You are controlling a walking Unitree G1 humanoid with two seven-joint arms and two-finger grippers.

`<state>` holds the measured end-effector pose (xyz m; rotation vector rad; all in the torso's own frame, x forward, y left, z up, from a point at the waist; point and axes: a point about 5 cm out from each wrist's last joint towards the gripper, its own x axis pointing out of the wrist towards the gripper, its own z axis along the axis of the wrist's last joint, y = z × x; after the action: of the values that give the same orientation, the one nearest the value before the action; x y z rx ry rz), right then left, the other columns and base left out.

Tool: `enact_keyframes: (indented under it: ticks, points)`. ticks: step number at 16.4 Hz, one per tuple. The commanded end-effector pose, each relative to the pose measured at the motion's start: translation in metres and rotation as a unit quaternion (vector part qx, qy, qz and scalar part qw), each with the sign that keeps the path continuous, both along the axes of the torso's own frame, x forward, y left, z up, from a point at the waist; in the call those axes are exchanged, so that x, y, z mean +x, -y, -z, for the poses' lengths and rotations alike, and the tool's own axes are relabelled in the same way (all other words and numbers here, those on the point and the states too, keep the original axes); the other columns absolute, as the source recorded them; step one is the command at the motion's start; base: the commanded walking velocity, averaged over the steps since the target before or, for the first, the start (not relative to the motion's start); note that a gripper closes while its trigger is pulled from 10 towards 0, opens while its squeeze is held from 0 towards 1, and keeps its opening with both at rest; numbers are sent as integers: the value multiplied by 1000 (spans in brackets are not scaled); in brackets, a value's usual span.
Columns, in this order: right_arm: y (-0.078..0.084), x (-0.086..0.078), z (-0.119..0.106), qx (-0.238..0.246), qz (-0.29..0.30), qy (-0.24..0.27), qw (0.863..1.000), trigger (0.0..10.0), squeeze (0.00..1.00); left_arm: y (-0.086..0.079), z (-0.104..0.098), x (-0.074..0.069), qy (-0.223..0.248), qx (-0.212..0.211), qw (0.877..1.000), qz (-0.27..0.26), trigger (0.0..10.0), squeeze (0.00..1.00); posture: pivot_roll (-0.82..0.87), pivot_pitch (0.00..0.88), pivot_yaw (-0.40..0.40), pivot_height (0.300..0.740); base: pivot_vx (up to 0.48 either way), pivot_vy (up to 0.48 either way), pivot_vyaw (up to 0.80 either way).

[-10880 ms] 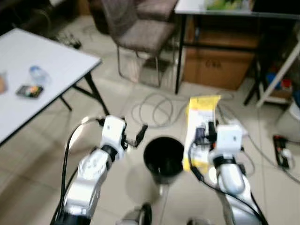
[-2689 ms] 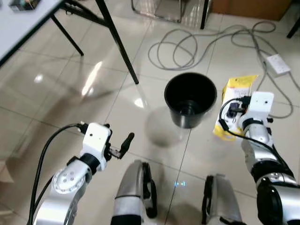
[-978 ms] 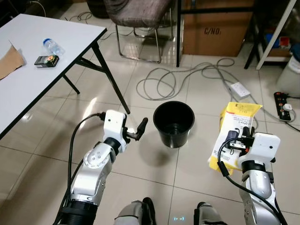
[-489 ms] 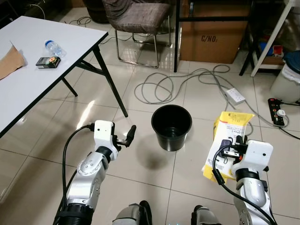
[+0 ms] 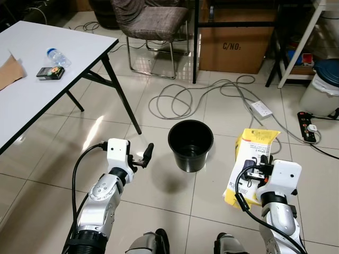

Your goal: Picking trash to rubbish bin

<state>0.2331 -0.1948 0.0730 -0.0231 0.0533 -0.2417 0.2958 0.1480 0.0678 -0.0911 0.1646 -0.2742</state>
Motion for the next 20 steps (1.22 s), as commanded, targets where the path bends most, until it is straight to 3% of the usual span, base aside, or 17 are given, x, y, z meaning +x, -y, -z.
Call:
enact_keyframes:
  ticks: [1,6,20]
  points:
    - [-2,-3,-1,-2,-1,-5,1000,10000,0,-7,7,-4,-9,17,1000,-3,10000,0,-112,173,149,740,0,0,0]
    - [-3,-3,1,-3,0,-8,1000,10000,0,-5,8,-5,-9,25,1000,9,10000,0,-112,179,153,740,267,0,0]
    - [-8,-4,4,-4,-6,-17,1000,10000,0,-7,15,-9,-16,46,999,21,10000,0,-102,186,158,740,428,0,0]
